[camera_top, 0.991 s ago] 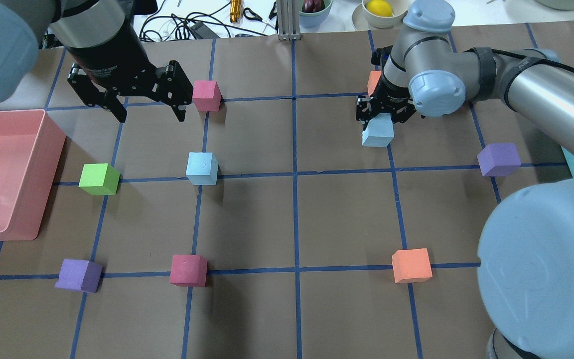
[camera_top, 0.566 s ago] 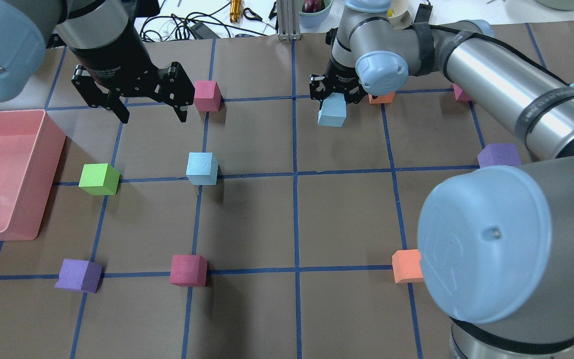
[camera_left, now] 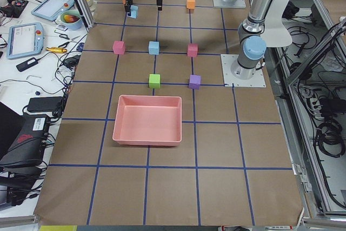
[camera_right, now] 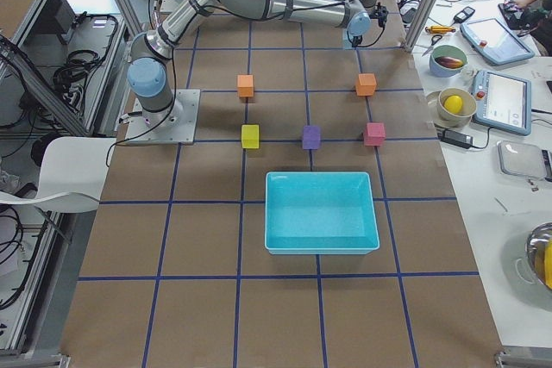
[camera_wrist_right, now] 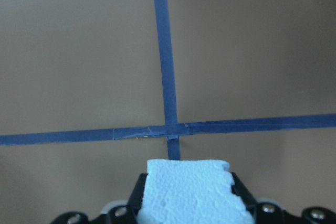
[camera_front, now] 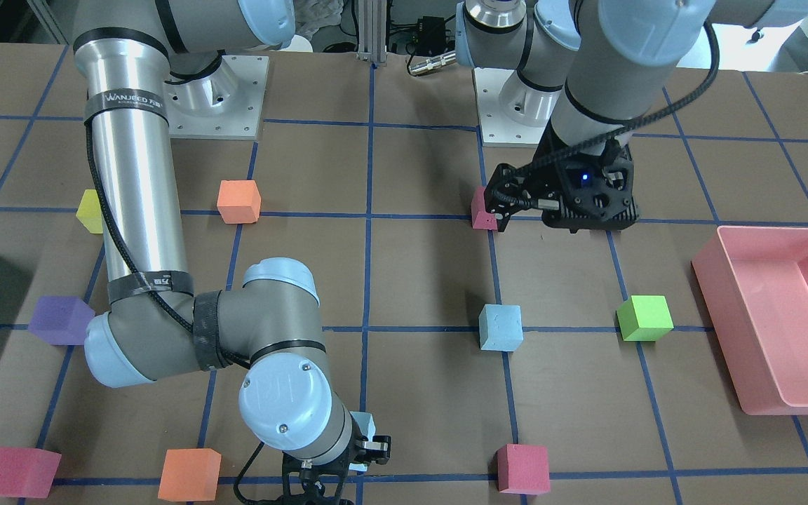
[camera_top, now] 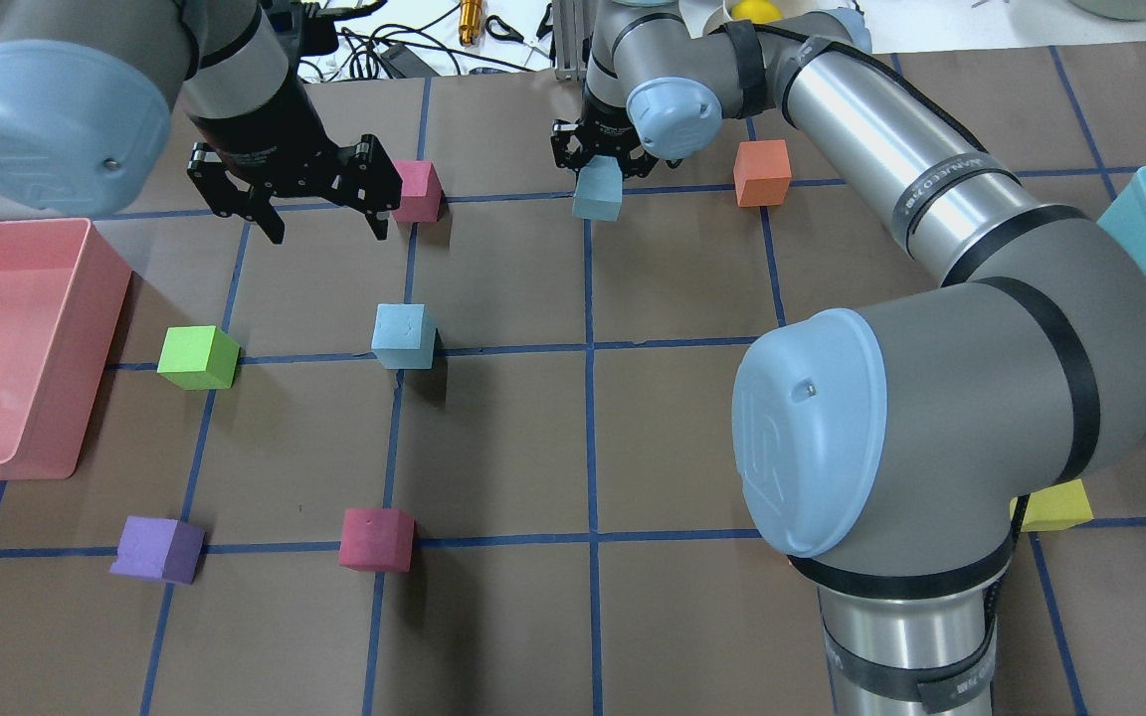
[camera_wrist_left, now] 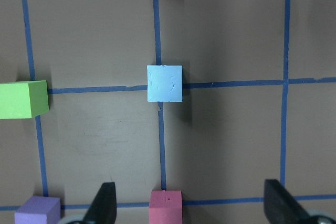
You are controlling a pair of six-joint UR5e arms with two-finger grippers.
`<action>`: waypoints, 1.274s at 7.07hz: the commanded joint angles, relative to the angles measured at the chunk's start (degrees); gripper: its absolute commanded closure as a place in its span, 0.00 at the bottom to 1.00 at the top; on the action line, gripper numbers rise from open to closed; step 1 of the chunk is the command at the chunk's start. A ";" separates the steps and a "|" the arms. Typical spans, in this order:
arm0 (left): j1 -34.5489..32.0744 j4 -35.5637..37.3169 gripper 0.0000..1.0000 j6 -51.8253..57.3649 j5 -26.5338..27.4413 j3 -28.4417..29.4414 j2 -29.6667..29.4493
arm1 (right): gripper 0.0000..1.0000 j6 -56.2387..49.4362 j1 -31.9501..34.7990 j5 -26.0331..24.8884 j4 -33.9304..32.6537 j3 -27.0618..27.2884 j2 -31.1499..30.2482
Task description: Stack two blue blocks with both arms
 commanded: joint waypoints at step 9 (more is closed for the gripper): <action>0.24 21.53 0.00 3.24 2.12 -9.48 -22.44 | 0.43 3.52 0.27 0.84 -0.32 -0.58 2.90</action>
